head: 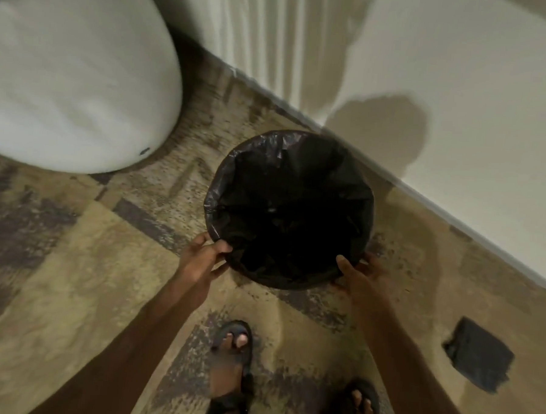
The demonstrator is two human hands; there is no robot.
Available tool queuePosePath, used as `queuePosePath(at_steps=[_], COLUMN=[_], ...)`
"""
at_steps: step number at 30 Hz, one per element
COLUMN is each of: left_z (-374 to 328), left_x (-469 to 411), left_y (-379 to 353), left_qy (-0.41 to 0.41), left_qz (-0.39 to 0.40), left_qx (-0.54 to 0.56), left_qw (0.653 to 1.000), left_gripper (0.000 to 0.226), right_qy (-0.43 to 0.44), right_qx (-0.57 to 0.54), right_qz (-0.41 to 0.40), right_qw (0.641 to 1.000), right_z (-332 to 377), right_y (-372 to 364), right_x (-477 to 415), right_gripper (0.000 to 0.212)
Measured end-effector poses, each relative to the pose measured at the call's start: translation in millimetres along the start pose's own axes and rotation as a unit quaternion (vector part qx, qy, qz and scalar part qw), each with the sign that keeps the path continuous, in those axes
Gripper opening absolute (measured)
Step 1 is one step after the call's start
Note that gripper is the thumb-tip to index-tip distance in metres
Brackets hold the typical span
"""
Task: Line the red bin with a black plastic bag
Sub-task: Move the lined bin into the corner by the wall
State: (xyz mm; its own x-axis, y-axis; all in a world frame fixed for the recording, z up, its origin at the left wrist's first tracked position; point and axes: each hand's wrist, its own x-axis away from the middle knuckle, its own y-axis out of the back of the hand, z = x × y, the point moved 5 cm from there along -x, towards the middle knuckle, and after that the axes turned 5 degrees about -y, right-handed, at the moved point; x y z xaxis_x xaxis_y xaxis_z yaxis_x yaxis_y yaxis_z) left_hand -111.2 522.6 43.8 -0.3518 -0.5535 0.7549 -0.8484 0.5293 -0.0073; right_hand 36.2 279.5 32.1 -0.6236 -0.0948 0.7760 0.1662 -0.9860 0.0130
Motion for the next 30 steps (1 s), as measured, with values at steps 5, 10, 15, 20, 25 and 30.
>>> queuePosePath(at_steps=[5,10,15,20,25,30], left_z=[-51,-84,-106,-114,-112,-106], left_x=[-48,-87,-114,-134,-146,-149], left_y=[39,66,93,112,121,122], left_qy=[0.000,-0.001,-0.006,-0.008,0.001,-0.003], left_qz=[-0.028,-0.034,-0.037,-0.033,-0.061,-0.054], left_qx=[-0.003,0.008,0.005,-0.018,-0.017,-0.008], left_qw=[1.000,0.999,0.999,0.999,0.998,0.999], left_gripper=[0.033,0.029,0.029,0.030,0.027,0.031], right_qy=[0.015,0.042,0.046,0.020,0.011,0.002], right_qx=[0.039,0.044,0.065,0.081,0.083,0.081], right_qz=[0.005,0.052,0.074,0.067,0.060,0.059], right_qw=[0.999,0.997,0.994,0.994,0.995,0.995], right_z=[33,59,66,64,59,56], right_y=[-89,-151,-198,-230,-239,-239], right_x=[-34,-56,-73,-88,-96,-97], right_gripper=[0.021,0.024,0.028,0.046,0.048,0.050])
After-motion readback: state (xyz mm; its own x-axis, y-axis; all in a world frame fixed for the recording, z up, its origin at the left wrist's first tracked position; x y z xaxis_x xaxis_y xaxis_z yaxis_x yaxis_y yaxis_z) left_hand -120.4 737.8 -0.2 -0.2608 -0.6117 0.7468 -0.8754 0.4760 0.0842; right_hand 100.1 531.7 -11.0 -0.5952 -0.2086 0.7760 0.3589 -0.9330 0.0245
